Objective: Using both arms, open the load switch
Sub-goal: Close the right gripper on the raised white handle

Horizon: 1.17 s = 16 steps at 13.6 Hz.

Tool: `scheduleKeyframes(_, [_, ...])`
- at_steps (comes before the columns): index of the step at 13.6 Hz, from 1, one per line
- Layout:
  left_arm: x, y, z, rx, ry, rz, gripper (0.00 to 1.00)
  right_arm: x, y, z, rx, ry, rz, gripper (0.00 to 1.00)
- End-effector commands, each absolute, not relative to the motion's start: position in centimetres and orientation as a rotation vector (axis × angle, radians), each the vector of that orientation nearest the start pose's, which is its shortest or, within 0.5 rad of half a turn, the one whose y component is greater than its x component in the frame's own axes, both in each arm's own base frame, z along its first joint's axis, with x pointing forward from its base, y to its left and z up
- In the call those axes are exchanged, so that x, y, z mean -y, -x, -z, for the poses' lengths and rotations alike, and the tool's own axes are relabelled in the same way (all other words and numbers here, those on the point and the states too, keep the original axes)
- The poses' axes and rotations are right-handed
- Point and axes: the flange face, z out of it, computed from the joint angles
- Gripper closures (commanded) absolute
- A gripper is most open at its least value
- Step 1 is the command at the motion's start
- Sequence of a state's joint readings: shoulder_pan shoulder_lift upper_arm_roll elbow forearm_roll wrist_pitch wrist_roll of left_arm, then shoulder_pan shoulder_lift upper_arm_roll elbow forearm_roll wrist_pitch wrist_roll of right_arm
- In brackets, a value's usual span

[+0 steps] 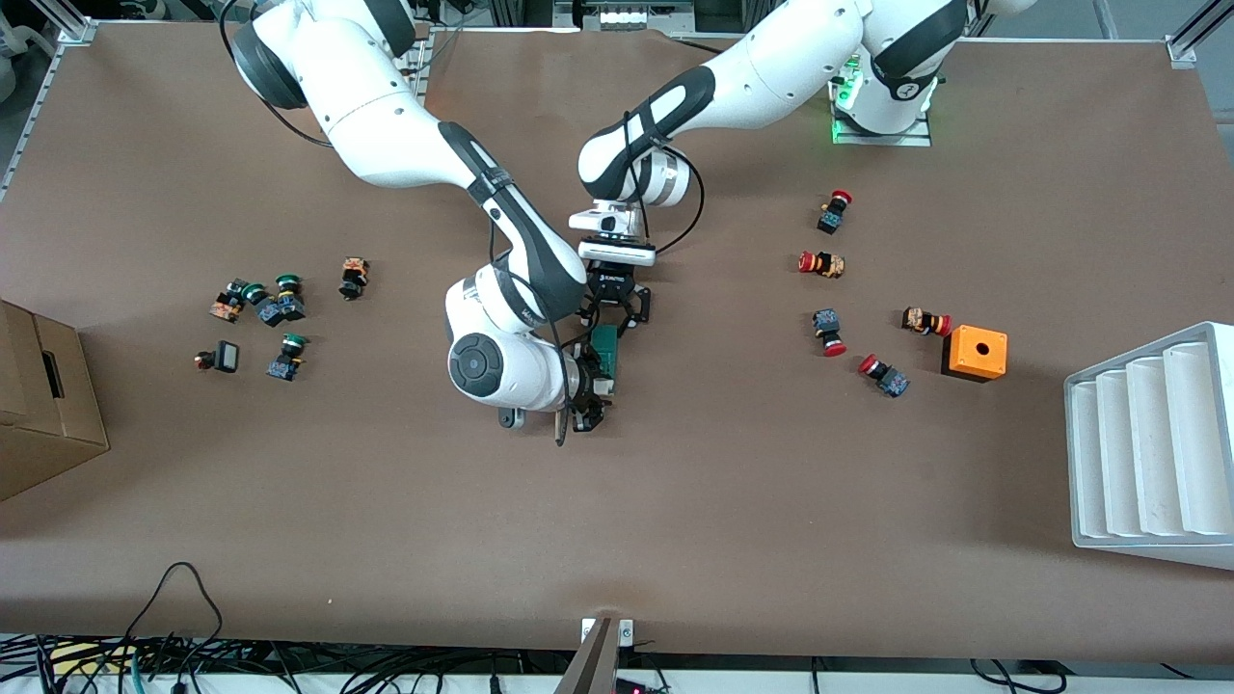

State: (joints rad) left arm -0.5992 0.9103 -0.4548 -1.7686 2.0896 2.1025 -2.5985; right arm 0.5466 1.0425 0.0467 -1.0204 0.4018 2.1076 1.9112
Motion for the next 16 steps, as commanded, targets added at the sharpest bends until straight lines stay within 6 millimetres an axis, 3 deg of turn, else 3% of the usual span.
scheduleKeyframes(1, [52.52,-37.06,-8.04,0.125,2.817,1.675,0.77,-44.69,-65.09,-21.11,-2.069,2.095,-0.507,0.63])
scheduleKeyframes(4, [52.51,-37.07,-8.05,0.126,2.816,1.677,0.77,-44.46,-65.01,-20.73,-2.080,2.095,-0.513,0.71])
scheduleKeyframes(16, [52.64,-36.96,-8.08,0.131,2.817,1.673,0.77,-44.01,-64.78,-21.14,-2.098,2.081,-0.533,0.75])
